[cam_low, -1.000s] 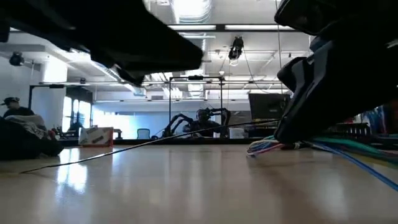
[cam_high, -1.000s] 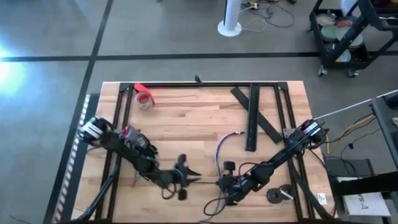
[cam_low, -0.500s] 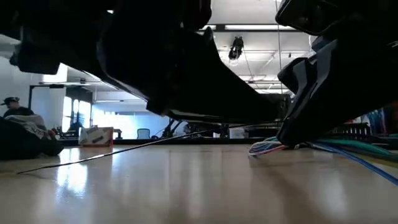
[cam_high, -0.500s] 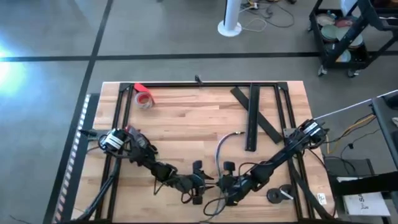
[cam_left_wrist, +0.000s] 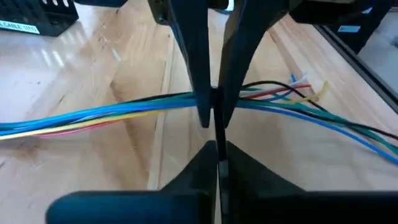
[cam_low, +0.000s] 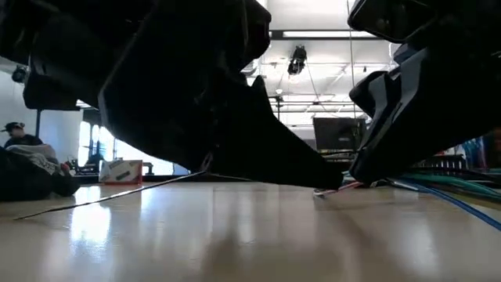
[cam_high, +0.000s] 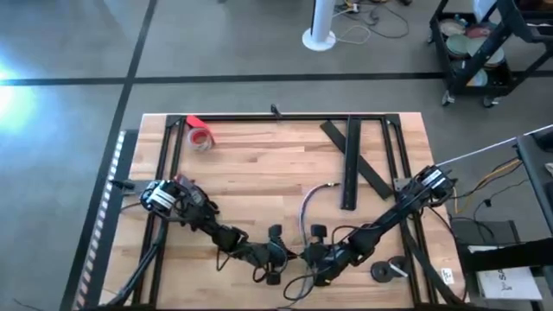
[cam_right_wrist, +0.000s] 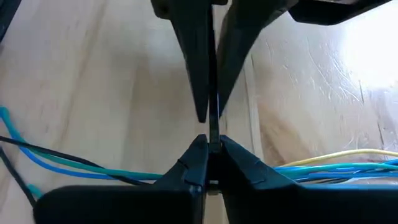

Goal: Ziptie cables
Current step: Wrap the zip tie around the cable bundle

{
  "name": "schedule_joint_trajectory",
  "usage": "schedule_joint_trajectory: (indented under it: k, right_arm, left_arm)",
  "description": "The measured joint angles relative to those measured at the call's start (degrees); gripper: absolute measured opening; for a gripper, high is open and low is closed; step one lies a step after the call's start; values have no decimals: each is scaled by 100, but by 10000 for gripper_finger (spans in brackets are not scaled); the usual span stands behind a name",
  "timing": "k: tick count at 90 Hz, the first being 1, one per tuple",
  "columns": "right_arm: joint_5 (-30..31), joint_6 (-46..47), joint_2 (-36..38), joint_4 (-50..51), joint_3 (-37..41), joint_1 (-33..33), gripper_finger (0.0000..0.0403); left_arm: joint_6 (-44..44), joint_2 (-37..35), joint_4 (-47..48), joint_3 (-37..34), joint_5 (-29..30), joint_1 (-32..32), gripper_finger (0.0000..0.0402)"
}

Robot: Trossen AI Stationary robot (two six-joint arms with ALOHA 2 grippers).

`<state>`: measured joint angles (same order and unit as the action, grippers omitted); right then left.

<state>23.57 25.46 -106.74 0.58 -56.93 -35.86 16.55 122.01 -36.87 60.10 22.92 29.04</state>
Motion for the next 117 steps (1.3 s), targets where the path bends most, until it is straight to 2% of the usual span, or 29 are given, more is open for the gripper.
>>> schedule_joint_trajectory:
  k: [28,47,61,99,117]
  right_arm:
    - [-201,3,268,585,-98,0,135]
    - [-213,9,175,477,-103,0,157]
    - [-269,-131,57,262,-94,-4,143]
    - [-248,-284,-36,76,-88,11,43]
    - [-191,-310,-31,78,-90,13,19]
  left_arm:
    - [197,-10,14,0,-295,0,1]
    - [263,-12,14,0,-299,0,0]
    - [287,-12,14,0,-301,0,0]
    - [305,-19,18,-1,-304,0,0]
    - [305,-21,3,-2,-304,2,0]
